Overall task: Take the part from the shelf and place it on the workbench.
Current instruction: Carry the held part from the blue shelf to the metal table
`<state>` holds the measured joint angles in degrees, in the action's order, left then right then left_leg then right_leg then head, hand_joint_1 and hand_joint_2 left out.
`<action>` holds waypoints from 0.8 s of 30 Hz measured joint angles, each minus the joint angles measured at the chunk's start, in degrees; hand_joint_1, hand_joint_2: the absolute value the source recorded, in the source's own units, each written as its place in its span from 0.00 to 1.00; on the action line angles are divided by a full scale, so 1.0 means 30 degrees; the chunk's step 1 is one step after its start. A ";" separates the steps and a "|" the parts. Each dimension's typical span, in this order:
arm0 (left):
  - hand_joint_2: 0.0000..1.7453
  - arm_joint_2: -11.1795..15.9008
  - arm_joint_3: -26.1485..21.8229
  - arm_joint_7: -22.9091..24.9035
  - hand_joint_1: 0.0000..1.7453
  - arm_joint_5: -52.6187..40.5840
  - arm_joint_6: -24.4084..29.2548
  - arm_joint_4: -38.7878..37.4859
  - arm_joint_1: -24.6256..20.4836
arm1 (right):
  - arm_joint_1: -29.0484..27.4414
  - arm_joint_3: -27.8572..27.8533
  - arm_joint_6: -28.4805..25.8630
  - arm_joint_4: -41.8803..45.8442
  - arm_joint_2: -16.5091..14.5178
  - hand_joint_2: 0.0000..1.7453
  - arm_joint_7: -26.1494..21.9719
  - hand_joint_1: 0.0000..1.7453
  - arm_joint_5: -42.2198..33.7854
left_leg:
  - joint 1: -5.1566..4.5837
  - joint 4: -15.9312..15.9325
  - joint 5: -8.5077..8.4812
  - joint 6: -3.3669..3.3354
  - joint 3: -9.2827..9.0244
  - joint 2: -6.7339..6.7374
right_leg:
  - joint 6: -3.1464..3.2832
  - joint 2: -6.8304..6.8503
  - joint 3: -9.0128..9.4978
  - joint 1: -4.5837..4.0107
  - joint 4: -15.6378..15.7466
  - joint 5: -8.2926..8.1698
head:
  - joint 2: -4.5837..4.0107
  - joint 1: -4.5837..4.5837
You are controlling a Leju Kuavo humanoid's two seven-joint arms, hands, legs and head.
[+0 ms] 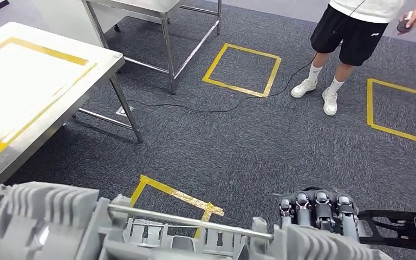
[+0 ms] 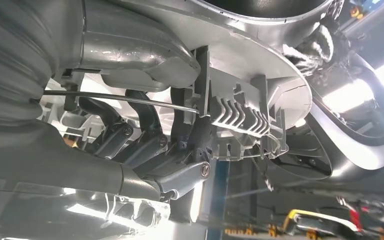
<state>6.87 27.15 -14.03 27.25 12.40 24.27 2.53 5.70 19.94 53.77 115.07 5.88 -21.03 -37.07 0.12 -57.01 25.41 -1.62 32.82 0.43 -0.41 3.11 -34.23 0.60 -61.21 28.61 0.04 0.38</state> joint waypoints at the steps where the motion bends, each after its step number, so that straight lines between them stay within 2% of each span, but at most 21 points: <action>1: 1.00 -0.0011 0.0000 0.0000 0.00 -0.0005 -0.0007 0.0004 -0.0029 | 0.0001 -0.0017 0.0000 0.0000 0.0009 1.00 0.0000 1.00 0.0002 | 0.0041 0.0038 -0.0045 -0.0061 -0.0014 -0.0166 | 0.0054 -0.0402 -0.0529 0.0033 -0.1098 0.0489 | 0.0000 -0.0033; 3: 1.00 -0.0024 0.0000 0.0000 0.00 -0.0022 -0.0031 0.0005 -0.0077 | -0.0019 -0.0040 0.0000 -0.0013 0.0022 1.00 0.0000 1.00 0.0002 | 0.0053 0.0035 -0.0073 -0.0120 0.0023 -0.0550 | 0.0100 -0.0800 -0.1804 0.0058 -0.3670 0.1409 | 0.0000 -0.0078; 4: 1.00 -0.0031 0.0000 0.0000 0.00 -0.0029 -0.0040 0.0005 -0.0078 | -0.0027 -0.0040 0.0000 -0.0029 0.0027 1.00 0.0000 1.00 0.0004 | 0.0055 0.0028 -0.0071 -0.0120 0.0032 -0.0763 | 0.0032 -0.0854 -0.2198 0.0081 -0.4376 0.1546 | 0.0000 -0.0084; 5: 1.00 -0.0042 0.0000 0.0000 0.00 -0.0035 -0.0046 0.0005 -0.0075 | -0.0030 -0.0040 0.0000 -0.0044 0.0031 1.00 0.0000 1.00 0.0004 | 0.0066 0.0016 -0.0066 -0.0111 0.0029 -0.0984 | -0.0097 -0.0879 -0.2237 0.0114 -0.4332 0.1378 | 0.0000 -0.0084; 6: 1.00 -0.0058 0.0000 0.0000 0.00 -0.0035 -0.0047 0.0007 -0.0073 | -0.0027 -0.0038 0.0000 -0.0057 0.0034 1.00 0.0000 1.00 0.0002 | 0.0087 -0.0006 -0.0053 -0.0086 0.0014 -0.1214 | -0.0264 -0.0942 -0.1889 0.0167 -0.3490 0.0922 | 0.0000 -0.0086; 7: 1.00 -0.0078 0.0000 0.0000 0.00 -0.0035 -0.0047 0.0009 -0.0074 | -0.0013 -0.0038 0.0000 -0.0062 0.0036 1.00 0.0000 1.00 -0.0003 | 0.0111 -0.0049 -0.0023 -0.0034 0.0011 -0.1434 | -0.0433 -0.1144 -0.1274 0.0235 -0.2120 0.0326 | 0.0000 -0.0087; 8: 1.00 -0.0095 0.0000 0.0000 0.00 -0.0035 -0.0045 0.0009 -0.0078 | 0.0008 -0.0036 0.0000 -0.0066 0.0036 1.00 0.0000 1.00 -0.0009 | 0.0107 -0.0139 0.0029 0.0051 0.0044 -0.1638 | -0.0517 -0.1460 -0.0675 0.0286 -0.0809 -0.0193 | 0.0000 -0.0097; 9: 1.00 -0.0106 0.0000 0.0000 0.00 -0.0035 -0.0042 0.0011 -0.0076 | 0.0024 -0.0035 0.0000 -0.0069 0.0035 1.00 -0.0002 1.00 -0.0018 | 0.0093 -0.0230 0.0082 0.0155 0.0108 -0.1813 | -0.0498 -0.1676 -0.0226 0.0320 0.0173 -0.0567 | 0.0000 -0.0100; 10: 1.00 -0.0108 0.0000 0.0002 0.00 -0.0036 -0.0036 0.0009 -0.0063 | 0.0033 -0.0035 0.0000 -0.0075 0.0033 1.00 -0.0004 1.00 -0.0029 | 0.0084 -0.0301 0.0119 0.0264 0.0190 -0.1951 | -0.0399 -0.1827 0.0003 0.0307 0.0689 -0.0746 | 0.0000 -0.0098; 12: 1.00 -0.0100 0.0000 0.0005 0.00 -0.0040 -0.0020 0.0007 -0.0015 | 0.0046 -0.0027 0.0000 -0.0082 0.0029 1.00 -0.0007 1.00 -0.0044 | 0.0121 -0.0318 0.0131 0.0464 0.0306 -0.2162 | -0.0102 -0.1638 0.0049 0.0222 0.0793 -0.0796 | 0.0000 -0.0098; 13: 1.00 -0.0096 0.0002 0.0006 0.00 -0.0042 -0.0015 0.0005 0.0015 | 0.0066 -0.0024 0.0000 -0.0084 0.0024 1.00 -0.0007 1.00 -0.0047 | 0.0153 -0.0371 0.0176 0.0555 0.0336 -0.2063 | 0.0008 -0.1521 0.0073 0.0217 0.0816 -0.0807 | 0.0000 -0.0098; 15: 1.00 -0.0080 0.0002 0.0006 0.00 -0.0042 0.0011 0.0005 0.0027 | 0.0109 -0.0018 -0.0002 -0.0084 0.0000 1.00 -0.0016 1.00 -0.0067 | 0.0156 -0.1255 0.0728 0.0731 0.0728 -0.1290 | 0.0223 -0.1243 0.0164 0.0252 0.0874 -0.0781 | 0.0000 -0.0018; 17: 1.00 -0.0075 -0.0002 0.0007 0.00 -0.0049 0.0058 0.0005 -0.0005 | 0.0122 -0.0018 -0.0005 -0.0084 -0.0017 1.00 -0.0036 1.00 -0.0095 | 0.0174 -0.3590 0.1880 0.0861 0.1844 -0.0482 | 0.0386 -0.0931 0.0227 0.0197 0.0882 -0.0700 | 0.0000 0.0062; 18: 1.00 -0.0080 -0.0002 0.0005 0.00 -0.0053 0.0080 0.0005 -0.0016 | 0.0117 -0.0016 -0.0007 -0.0084 -0.0015 1.00 -0.0044 1.00 -0.0098 | 0.0198 -0.4866 0.2373 0.0892 0.2481 -0.0369 | 0.0428 -0.0770 0.0239 0.0152 0.0880 -0.0669 | 0.0000 0.0064; 19: 1.00 -0.0089 -0.0002 0.0005 0.00 -0.0056 0.0089 0.0005 -0.0012 | 0.0110 -0.0013 -0.0007 -0.0084 -0.0015 1.00 -0.0049 1.00 -0.0098 | 0.0207 -0.5734 0.2591 0.0901 0.2950 -0.0325 | 0.0461 -0.0600 0.0251 0.0114 0.0878 -0.0641 | 0.0000 0.0062; 20: 1.00 -0.0093 0.0000 0.0006 0.00 -0.0056 0.0095 0.0005 -0.0003 | 0.0105 -0.0007 -0.0007 -0.0084 -0.0016 1.00 -0.0051 1.00 -0.0098 | 0.0204 -0.5869 0.2428 0.0882 0.3067 -0.0295 | 0.0489 -0.0432 0.0276 0.0073 0.0877 -0.0614 | 0.0000 0.0066; 21: 1.00 -0.0087 -0.0002 0.0005 0.00 -0.0056 0.0100 0.0005 0.0005 | 0.0102 0.0000 -0.0007 -0.0084 -0.0018 1.00 -0.0051 1.00 -0.0098 | 0.0189 -0.5249 0.1938 0.0827 0.2799 -0.0230 | 0.0518 -0.0273 0.0322 0.0029 0.0877 -0.0583 | 0.0000 0.0066; 22: 1.00 -0.0078 -0.0004 0.0007 0.00 -0.0056 0.0104 0.0005 0.0008 | 0.0104 0.0006 -0.0007 -0.0082 -0.0024 1.00 -0.0051 1.00 -0.0100 | 0.0149 -0.3996 0.1238 0.0713 0.2188 -0.0049 | 0.0536 -0.0123 0.0389 -0.0015 0.0879 -0.0543 | 0.0000 0.0066; 24: 1.00 -0.0033 -0.0009 0.0007 0.00 -0.0058 0.0115 0.0009 -0.0014 | 0.0108 0.0011 -0.0007 -0.0077 -0.0045 1.00 -0.0051 1.00 -0.0098 | -0.0072 -0.1499 0.0322 0.0408 0.0937 0.0743 | 0.0520 0.0133 0.0491 -0.0129 0.0883 -0.0462 | 0.0000 0.0049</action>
<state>6.77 27.12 -14.01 27.08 12.75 24.29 2.49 6.02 19.98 53.75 114.84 5.74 -21.18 -37.36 -0.10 -61.50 26.37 -0.40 35.64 2.66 1.15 3.51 -32.76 0.21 -58.56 27.22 0.04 0.52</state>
